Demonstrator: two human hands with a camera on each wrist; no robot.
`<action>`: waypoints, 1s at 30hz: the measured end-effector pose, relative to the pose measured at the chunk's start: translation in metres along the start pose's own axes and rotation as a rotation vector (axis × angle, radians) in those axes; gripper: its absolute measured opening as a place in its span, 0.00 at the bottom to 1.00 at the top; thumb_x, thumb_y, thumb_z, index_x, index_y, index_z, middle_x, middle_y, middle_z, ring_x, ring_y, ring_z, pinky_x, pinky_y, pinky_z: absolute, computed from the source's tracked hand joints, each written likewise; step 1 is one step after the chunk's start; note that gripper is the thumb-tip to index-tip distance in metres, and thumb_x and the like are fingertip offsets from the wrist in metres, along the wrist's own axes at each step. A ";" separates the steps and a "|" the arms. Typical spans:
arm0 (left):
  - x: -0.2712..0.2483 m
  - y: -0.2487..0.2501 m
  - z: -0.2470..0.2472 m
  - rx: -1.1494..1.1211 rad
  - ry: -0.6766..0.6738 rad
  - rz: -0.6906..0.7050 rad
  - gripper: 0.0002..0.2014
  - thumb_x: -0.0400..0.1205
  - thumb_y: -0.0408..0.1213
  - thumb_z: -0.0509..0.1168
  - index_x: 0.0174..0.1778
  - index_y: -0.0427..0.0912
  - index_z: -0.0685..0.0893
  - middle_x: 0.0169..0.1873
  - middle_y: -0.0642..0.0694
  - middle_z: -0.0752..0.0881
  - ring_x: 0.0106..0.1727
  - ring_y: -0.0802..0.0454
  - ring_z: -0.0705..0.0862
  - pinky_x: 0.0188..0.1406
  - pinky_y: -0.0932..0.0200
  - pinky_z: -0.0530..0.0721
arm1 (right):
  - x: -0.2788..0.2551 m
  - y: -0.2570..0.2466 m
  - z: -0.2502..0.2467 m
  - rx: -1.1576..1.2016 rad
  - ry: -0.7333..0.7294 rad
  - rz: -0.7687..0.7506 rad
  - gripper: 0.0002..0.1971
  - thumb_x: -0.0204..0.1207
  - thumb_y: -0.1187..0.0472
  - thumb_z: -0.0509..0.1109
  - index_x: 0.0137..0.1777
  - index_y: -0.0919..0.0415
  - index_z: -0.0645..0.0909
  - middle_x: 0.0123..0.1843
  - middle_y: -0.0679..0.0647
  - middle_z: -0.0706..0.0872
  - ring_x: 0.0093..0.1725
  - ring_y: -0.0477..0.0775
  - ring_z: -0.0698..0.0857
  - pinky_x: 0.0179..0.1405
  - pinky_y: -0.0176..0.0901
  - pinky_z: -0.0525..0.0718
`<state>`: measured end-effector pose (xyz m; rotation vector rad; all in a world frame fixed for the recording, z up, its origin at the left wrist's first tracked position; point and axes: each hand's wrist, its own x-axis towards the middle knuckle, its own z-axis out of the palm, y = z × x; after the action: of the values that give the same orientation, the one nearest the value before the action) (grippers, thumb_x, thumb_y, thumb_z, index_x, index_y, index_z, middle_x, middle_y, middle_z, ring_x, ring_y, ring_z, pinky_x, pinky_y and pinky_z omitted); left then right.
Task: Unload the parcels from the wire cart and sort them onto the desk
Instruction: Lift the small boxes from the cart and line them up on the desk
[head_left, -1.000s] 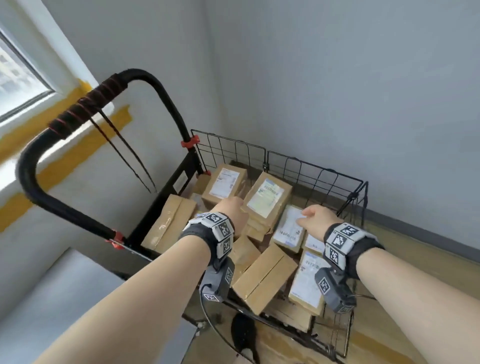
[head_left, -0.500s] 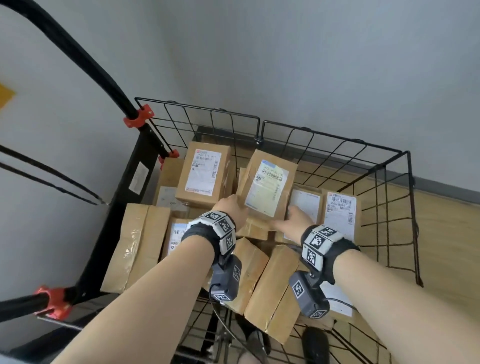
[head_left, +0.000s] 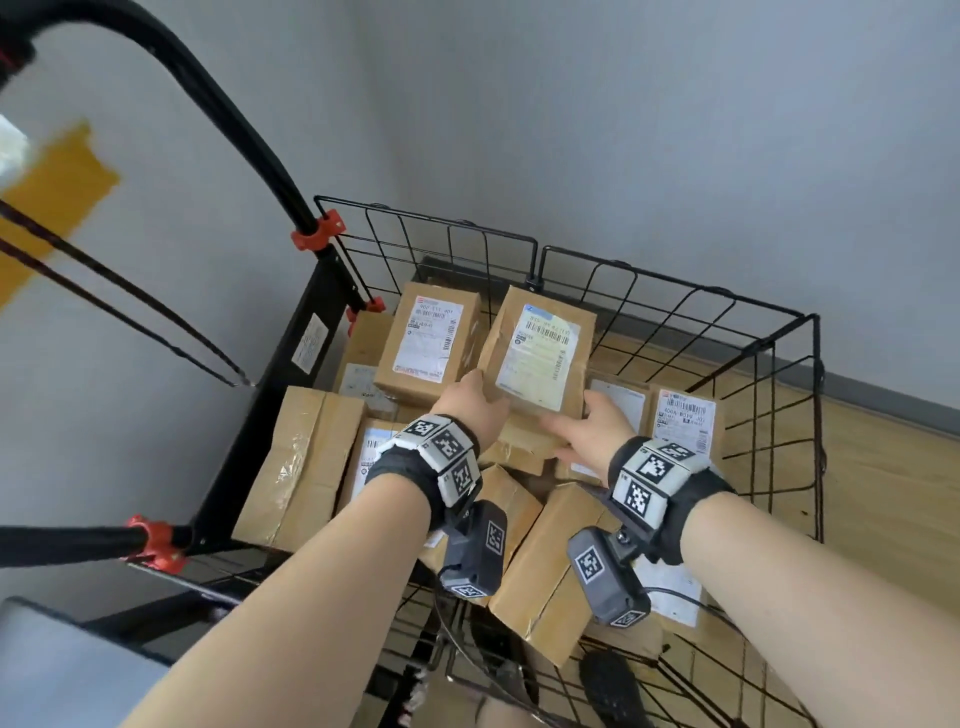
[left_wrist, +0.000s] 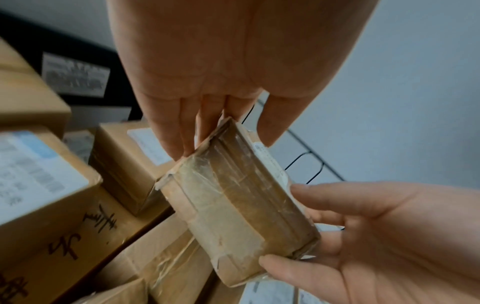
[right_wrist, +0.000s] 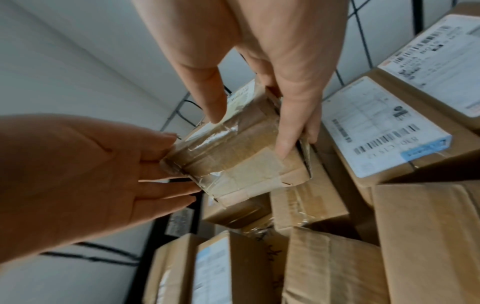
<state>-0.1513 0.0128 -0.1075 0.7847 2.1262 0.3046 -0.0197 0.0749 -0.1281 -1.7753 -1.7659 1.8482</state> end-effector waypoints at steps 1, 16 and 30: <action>-0.010 0.003 -0.004 -0.018 0.027 -0.003 0.22 0.85 0.42 0.56 0.75 0.41 0.66 0.63 0.42 0.80 0.41 0.53 0.75 0.29 0.64 0.73 | -0.008 -0.005 -0.002 0.023 -0.005 -0.026 0.20 0.75 0.60 0.72 0.66 0.60 0.74 0.63 0.57 0.83 0.59 0.58 0.83 0.58 0.56 0.86; -0.229 0.000 -0.015 -0.440 0.619 -0.111 0.15 0.82 0.44 0.59 0.63 0.46 0.77 0.55 0.48 0.85 0.51 0.49 0.84 0.52 0.54 0.85 | -0.159 -0.066 -0.016 -0.244 -0.206 -0.592 0.26 0.75 0.50 0.68 0.73 0.52 0.71 0.64 0.46 0.80 0.60 0.53 0.80 0.64 0.54 0.80; -0.411 -0.151 0.001 -0.580 0.909 -0.482 0.17 0.83 0.44 0.57 0.62 0.39 0.80 0.55 0.41 0.87 0.51 0.44 0.86 0.45 0.57 0.82 | -0.308 -0.042 0.152 -0.393 -0.701 -0.737 0.20 0.76 0.57 0.68 0.68 0.56 0.76 0.60 0.53 0.83 0.60 0.59 0.82 0.62 0.62 0.82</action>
<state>-0.0255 -0.3630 0.0787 -0.2919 2.7231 1.1026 -0.0442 -0.2145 0.0594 -0.3090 -2.6442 1.9363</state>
